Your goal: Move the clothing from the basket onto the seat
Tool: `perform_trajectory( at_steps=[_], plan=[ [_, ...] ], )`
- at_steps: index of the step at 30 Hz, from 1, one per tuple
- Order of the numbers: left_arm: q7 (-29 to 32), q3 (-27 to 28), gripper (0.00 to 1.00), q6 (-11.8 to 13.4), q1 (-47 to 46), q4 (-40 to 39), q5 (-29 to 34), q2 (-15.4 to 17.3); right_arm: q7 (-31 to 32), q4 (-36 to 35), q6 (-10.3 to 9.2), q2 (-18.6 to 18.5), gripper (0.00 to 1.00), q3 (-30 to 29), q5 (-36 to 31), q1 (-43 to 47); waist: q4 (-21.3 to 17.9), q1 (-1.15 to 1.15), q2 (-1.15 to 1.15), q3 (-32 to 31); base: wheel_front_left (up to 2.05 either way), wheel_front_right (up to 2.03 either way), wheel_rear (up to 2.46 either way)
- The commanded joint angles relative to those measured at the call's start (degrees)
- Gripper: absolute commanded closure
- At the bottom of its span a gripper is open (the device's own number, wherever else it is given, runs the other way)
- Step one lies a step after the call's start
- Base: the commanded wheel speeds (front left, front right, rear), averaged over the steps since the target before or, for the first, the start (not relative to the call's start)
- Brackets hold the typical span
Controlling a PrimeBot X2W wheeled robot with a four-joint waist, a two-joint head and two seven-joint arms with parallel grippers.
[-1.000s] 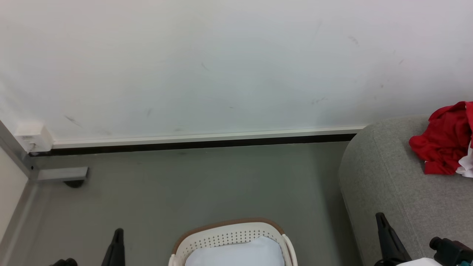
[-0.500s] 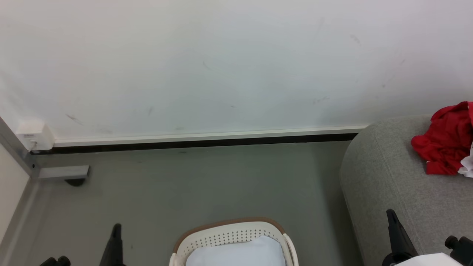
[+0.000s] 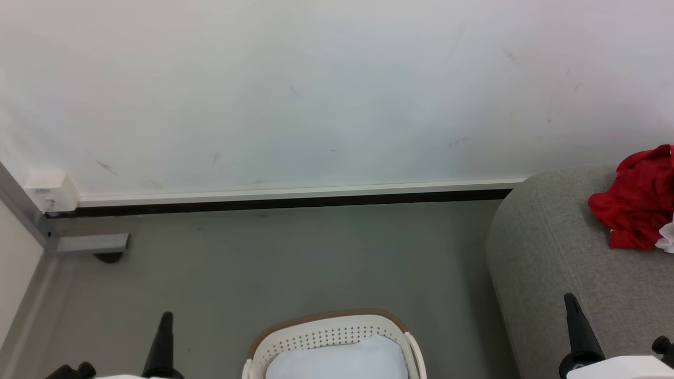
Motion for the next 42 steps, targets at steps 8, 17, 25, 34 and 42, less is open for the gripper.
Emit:
perform_trajectory(
  at_steps=[8, 17, 25, 34, 42],
  plan=[
    [1.8, 0.8, 1.0, -0.2, -1.8, -0.6, -6.3, 0.2, 1.6, -1.1, -0.06, 0.3, 1.0, -1.8, 5.6, -1.4, 0.2, 0.0, 0.0, 0.1, 0.0, 0.0, 0.0],
    [3.2, 1.1, 1.0, -0.3, -2.5, -0.5, -11.6, 0.1, 3.0, -1.4, -0.06, 0.5, 1.0, -3.2, 10.1, -1.6, 0.3, 0.0, 0.0, 0.2, 0.0, 0.0, 0.0],
    [4.5, 1.5, 1.0, -0.4, -3.0, -0.4, -15.7, 0.0, 4.1, -1.6, -0.07, 0.6, 1.0, -4.3, 13.8, -1.7, 0.5, 0.0, 0.0, 0.4, 0.0, 0.0, 0.0],
    [5.6, 1.8, 1.0, -0.5, -3.6, -0.3, -19.8, -0.1, 5.3, -1.8, -0.08, 0.8, 1.0, -5.6, 17.6, -1.8, 0.7, 0.0, 0.0, 0.5, 0.0, 0.0, 0.0],
    [6.7, 2.1, 1.0, -0.5, -3.9, -0.2, -23.4, -0.1, 6.4, -2.0, -0.09, 1.1, 1.0, -6.6, 20.9, -1.8, 0.8, 0.0, 0.0, 0.6, 0.0, 0.0, 0.0]
  ],
)
